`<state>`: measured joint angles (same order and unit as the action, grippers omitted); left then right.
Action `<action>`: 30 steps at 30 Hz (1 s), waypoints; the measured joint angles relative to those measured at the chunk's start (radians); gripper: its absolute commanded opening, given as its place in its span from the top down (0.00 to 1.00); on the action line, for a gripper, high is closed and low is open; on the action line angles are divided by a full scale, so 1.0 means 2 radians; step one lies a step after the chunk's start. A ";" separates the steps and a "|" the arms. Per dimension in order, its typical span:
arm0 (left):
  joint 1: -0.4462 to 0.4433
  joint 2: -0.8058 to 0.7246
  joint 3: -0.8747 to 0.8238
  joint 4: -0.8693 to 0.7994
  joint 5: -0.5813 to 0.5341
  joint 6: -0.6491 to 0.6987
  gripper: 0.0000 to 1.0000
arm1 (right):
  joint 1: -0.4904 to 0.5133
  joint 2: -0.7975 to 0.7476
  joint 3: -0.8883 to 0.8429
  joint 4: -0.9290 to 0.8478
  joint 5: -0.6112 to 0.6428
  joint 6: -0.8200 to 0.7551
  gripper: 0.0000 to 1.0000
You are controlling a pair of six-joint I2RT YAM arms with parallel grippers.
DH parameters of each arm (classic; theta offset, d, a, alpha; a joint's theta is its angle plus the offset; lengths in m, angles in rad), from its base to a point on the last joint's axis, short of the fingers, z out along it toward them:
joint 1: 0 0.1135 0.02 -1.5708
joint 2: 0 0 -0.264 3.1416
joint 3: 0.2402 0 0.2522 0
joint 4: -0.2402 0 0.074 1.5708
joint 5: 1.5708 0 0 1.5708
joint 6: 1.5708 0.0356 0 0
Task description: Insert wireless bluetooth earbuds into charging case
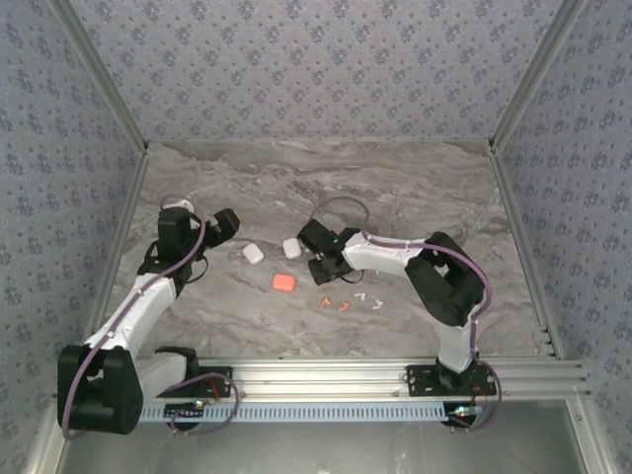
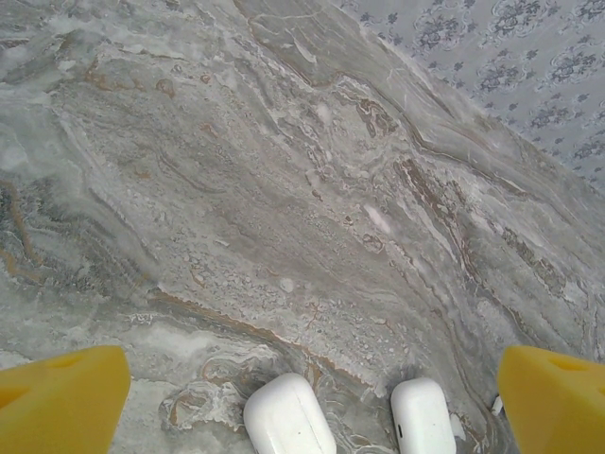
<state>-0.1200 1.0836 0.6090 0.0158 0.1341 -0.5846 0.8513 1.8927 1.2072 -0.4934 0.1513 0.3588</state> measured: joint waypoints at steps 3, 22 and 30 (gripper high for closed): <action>0.000 -0.007 0.000 -0.004 0.001 0.000 0.01 | 0.000 -0.001 -0.002 0.005 0.003 -0.009 0.58; -0.042 0.015 0.130 -0.015 0.239 0.008 0.05 | -0.016 -0.280 -0.099 0.141 0.029 -0.297 0.59; -0.120 0.029 0.176 -0.025 0.316 0.040 0.12 | -0.014 -0.344 -0.103 0.159 0.009 -0.401 0.58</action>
<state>-0.3595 1.1416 0.9611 -0.0334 0.7670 -0.5041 0.8227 1.2037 1.0019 -0.1745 0.1684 -0.4435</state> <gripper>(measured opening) 0.892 0.419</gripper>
